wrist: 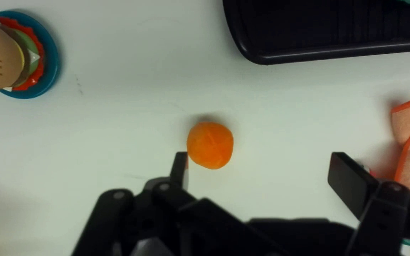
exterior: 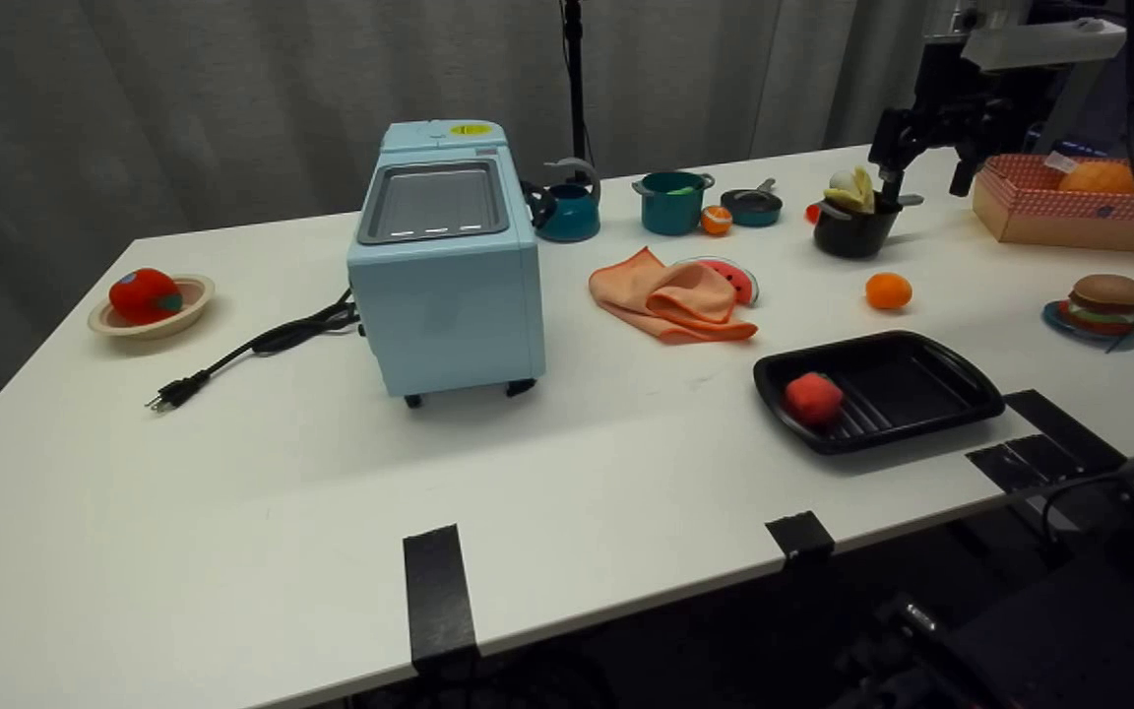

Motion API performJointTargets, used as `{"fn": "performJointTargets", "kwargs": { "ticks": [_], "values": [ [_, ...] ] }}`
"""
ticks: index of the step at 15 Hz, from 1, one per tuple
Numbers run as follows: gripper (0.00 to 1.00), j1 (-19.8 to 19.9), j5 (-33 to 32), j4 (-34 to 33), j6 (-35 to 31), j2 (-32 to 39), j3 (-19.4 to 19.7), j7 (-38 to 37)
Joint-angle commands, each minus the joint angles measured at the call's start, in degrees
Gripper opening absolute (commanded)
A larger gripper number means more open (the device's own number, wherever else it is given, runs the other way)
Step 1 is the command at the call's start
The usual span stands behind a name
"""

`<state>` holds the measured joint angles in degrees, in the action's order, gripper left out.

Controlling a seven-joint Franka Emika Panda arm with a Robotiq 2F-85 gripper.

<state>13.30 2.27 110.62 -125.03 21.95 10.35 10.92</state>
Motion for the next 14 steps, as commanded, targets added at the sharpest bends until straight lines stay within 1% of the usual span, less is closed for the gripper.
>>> {"fn": "performJointTargets", "kwargs": {
  "ticks": [1, 7, 14],
  "values": [
    [1.0, 2.26, 2.35, -5.46, 0.99, 6.13, -1.14, 0.82],
    [1.0, 3.59, 2.25, -7.02, -1.04, 11.69, -2.03, 0.49],
    [1.0, 2.93, 0.44, -8.74, -3.75, 16.23, -1.77, -1.09]
  ]
}}
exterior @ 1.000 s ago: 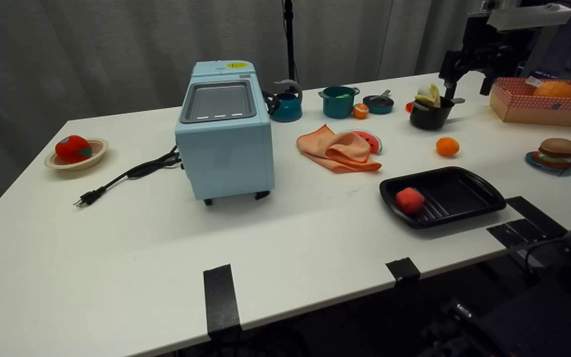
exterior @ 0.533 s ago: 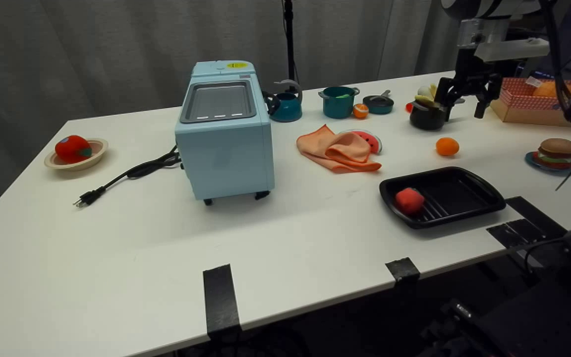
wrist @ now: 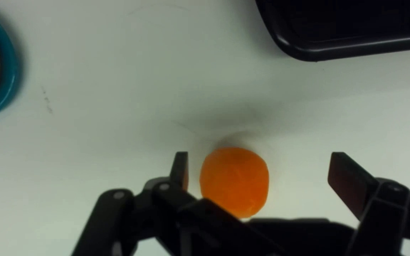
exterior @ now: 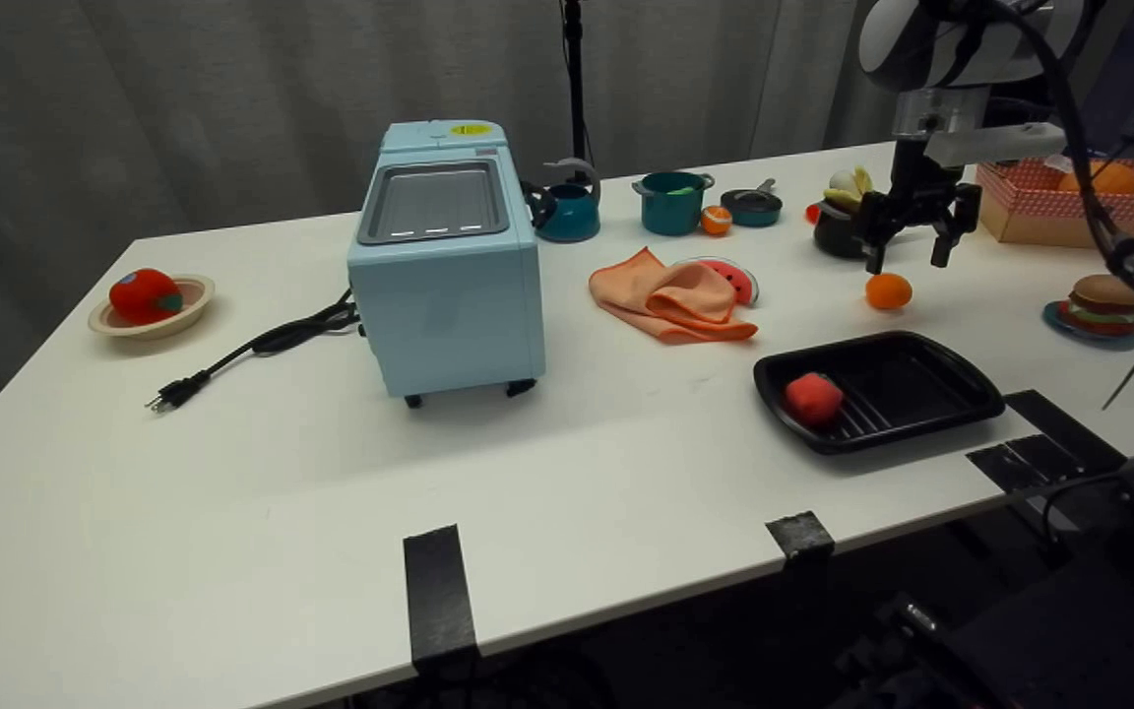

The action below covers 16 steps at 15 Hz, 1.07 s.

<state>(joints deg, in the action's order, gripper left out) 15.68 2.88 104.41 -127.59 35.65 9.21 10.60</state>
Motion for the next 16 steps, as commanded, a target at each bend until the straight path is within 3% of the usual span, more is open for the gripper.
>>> {"fn": "performJointTargets", "kwargs": {
  "ticks": [1, 9, 10, 11, 16],
  "values": [
    [1.0, 0.44, -0.27, -2.83, -1.7, 3.15, -0.61, -1.04],
    [1.0, 0.26, -0.03, -8.76, -3.16, 9.37, -1.17, -3.74],
    [0.91, 0.25, -0.03, -9.7, -2.98, 10.03, -1.24, -4.04],
    [0.72, 0.34, 0.03, -10.42, -2.84, 10.63, -1.31, -4.18],
    [0.33, 0.27, -0.2, -12.78, -2.33, 12.29, -1.13, -5.18]
  ]
}}
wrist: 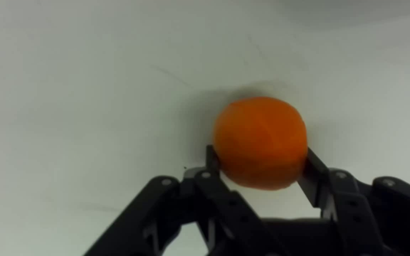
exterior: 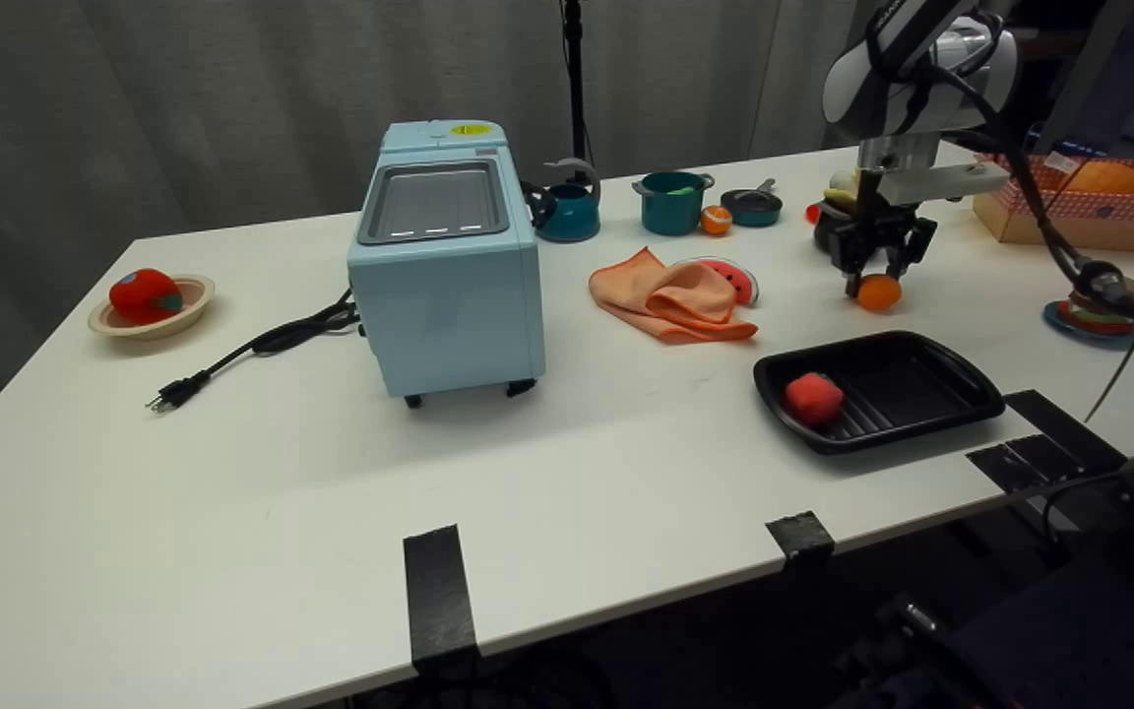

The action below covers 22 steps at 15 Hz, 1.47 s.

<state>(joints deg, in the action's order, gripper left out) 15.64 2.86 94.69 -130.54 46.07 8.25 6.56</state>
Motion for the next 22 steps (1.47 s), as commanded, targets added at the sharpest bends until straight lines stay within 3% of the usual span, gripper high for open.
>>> {"fn": "performJointTargets", "kwargs": {
  "ticks": [1, 5, 15, 22],
  "values": [
    [0.27, 0.35, -0.15, -3.26, 0.73, 1.88, -0.19, -1.18],
    [0.02, 0.53, -0.1, -4.5, 1.29, 0.95, -0.1, -1.19],
    [0.04, 0.69, 1.03, -16.74, 0.62, 0.75, -0.35, -5.89],
    [0.04, 0.61, -0.7, -22.78, -1.04, 4.3, 1.96, -10.1]
  ]
}}
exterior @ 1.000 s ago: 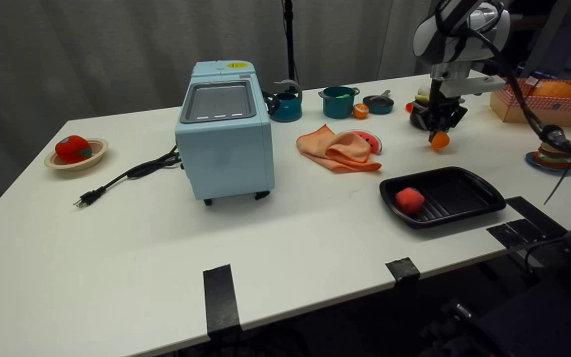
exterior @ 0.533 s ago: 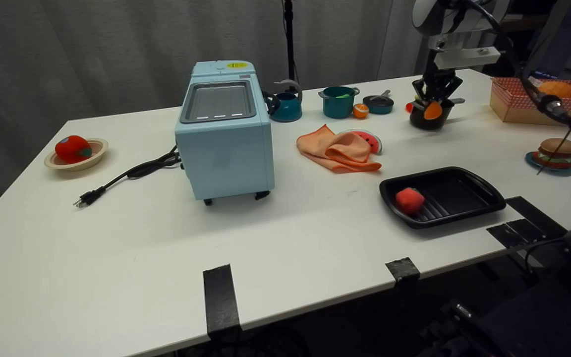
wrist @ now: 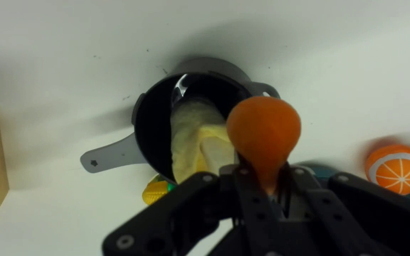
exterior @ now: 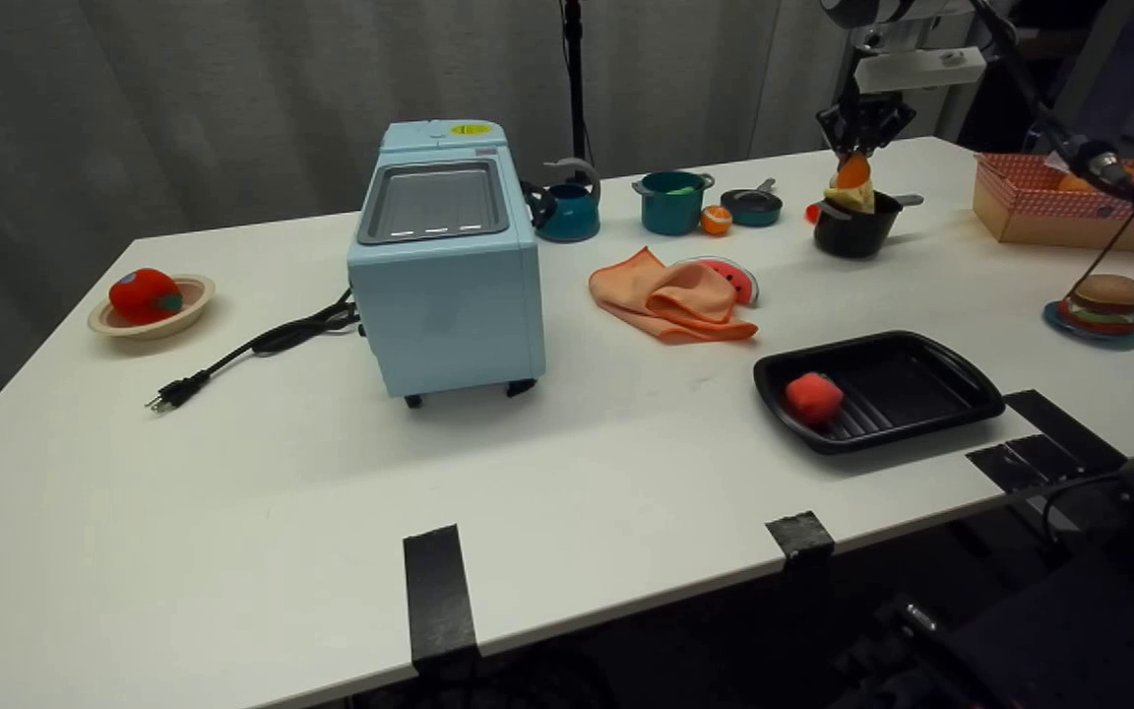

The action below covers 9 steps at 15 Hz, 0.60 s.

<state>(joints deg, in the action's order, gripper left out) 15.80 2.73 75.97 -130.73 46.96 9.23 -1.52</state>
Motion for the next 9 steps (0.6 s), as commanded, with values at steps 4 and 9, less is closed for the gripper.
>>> {"fn": "performJointTargets", "kwargs": {
  "ticks": [4, 9],
  "values": [
    [0.04, 0.42, -1.45, -4.98, -1.06, 6.08, 2.89, -4.33],
    [0.04, 0.45, -1.53, -6.31, -0.58, 8.22, 3.99, -6.27]
  ]
}}
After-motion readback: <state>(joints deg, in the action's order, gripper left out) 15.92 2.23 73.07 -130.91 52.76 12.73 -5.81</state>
